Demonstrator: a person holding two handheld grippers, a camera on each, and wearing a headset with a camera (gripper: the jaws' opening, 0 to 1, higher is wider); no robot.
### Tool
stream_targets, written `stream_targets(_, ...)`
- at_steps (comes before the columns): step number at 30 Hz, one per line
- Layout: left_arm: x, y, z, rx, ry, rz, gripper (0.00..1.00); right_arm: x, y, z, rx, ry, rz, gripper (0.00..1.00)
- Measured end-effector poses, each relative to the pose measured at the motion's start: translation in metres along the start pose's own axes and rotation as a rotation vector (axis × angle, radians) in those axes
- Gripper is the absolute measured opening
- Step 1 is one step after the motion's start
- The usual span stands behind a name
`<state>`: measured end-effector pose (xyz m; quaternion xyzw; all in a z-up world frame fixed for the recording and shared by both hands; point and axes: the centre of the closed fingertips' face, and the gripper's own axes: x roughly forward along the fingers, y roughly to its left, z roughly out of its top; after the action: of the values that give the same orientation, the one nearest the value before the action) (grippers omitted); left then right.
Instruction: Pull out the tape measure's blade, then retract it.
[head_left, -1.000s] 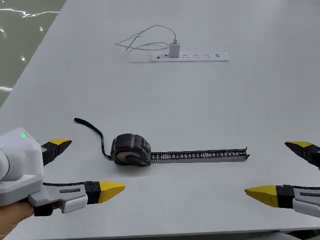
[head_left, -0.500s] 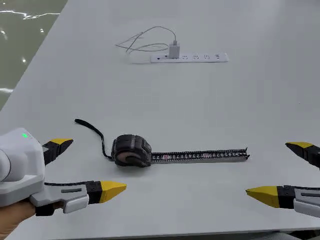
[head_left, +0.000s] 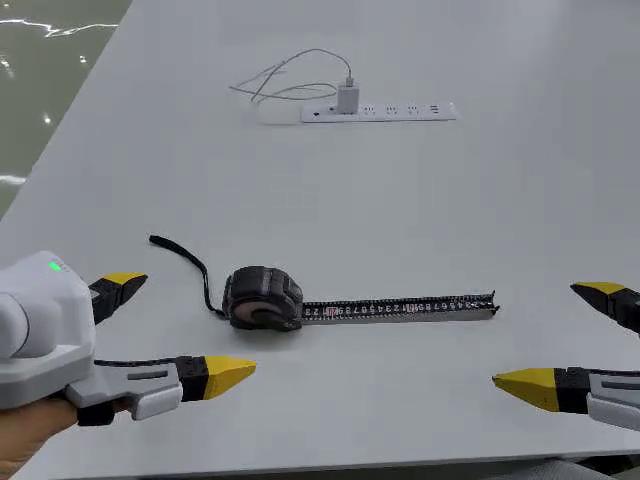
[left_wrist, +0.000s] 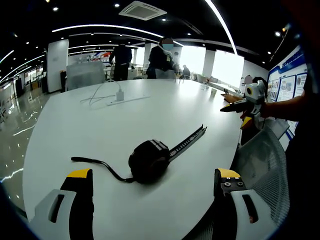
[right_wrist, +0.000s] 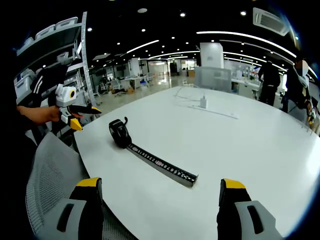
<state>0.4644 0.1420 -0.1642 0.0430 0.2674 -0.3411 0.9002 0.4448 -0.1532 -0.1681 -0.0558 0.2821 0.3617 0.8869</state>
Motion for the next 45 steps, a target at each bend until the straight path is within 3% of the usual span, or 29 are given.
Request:
stream_targets(6, 0.009, -0.004, 0.003, -0.005, -0.006, 0.019, 0.99, 0.004, -0.001, -0.001, 0.001, 0.001, 0.005, 0.96)
stream_targets(26, 0.046, -0.006, 0.023, -0.083, -0.052, 0.211, 0.99, 0.015, -0.012, 0.001, -0.003, 0.004, 0.033, 0.95)
stream_targets(29, 0.051, -0.004, 0.022, -0.072, -0.034, 0.25, 0.98, 0.016, -0.012, 0.0, -0.002, 0.006, 0.034, 0.95)
stream_targets(31, 0.056, -0.001, 0.024, -0.077, -0.046, 0.263, 0.98, 0.016, -0.013, 0.0, 0.0, 0.006, 0.034, 0.95)
stream_targets(36, 0.061, 0.004, 0.021, -0.126, -0.043, 0.303, 0.96, 0.018, -0.012, -0.001, 0.004, 0.008, 0.038, 0.95)
stream_targets(40, 0.068, 0.008, 0.01, -0.209, -0.033, 0.329, 0.95, 0.02, -0.012, -0.002, 0.005, 0.009, 0.041, 0.95)
stream_targets(42, 0.069, 0.009, 0.01, -0.24, -0.048, 0.347, 0.95, 0.021, -0.012, -0.002, 0.005, 0.007, 0.042, 0.95)
stream_targets(45, 0.073, 0.01, 0.007, -0.251, -0.046, 0.362, 0.94, 0.021, -0.012, -0.002, 0.007, 0.007, 0.045, 0.95)
